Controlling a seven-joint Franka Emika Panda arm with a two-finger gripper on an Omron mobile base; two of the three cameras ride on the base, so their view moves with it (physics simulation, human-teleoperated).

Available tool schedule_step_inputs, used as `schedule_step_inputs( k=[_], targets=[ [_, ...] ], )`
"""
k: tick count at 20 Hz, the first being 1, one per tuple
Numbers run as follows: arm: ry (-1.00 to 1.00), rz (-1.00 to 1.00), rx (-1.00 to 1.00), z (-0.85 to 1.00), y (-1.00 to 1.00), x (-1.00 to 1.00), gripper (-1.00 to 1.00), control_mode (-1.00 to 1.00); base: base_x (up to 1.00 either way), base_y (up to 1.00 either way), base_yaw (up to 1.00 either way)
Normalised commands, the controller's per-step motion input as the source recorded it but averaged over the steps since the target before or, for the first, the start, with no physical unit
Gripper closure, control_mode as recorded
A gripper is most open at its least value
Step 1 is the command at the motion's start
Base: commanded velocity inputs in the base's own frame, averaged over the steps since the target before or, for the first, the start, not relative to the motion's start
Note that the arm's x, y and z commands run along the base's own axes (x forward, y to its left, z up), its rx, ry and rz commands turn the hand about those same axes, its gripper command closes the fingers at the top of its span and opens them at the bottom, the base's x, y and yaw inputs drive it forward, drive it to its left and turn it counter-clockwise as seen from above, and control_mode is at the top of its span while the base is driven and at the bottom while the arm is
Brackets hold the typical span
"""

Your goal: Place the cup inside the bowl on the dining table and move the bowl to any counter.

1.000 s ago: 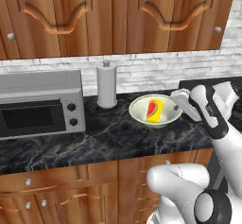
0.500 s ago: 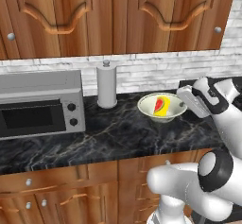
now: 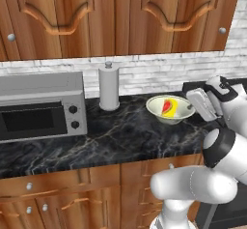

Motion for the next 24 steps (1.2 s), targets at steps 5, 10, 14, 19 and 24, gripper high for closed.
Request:
schedule_step_inputs(
  k=[5,10,14,19,24],
  targets=[
    [0.0,0.0,0.0,-0.15,-0.05,0.0,1.0,-1.0,0.0,0.0,0.0],
    [0.0,0.0,0.0,-0.33,-0.01,0.01,1.0,-1.0,0.0,0.0,0.0],
    [0.0,0.0,-0.02,-0.34,0.0,0.01,1.0,-1.0,0.0,0.0,0.0],
    [0.0,0.0,-0.02,-0.36,0.0,0.1,1.0,-1.0,0.0,0.0,0.0],
    [0.0,0.0,-0.03,-0.39,0.0,0.16,1.0,-1.0,0.0,0.0,0.0]
  ],
)
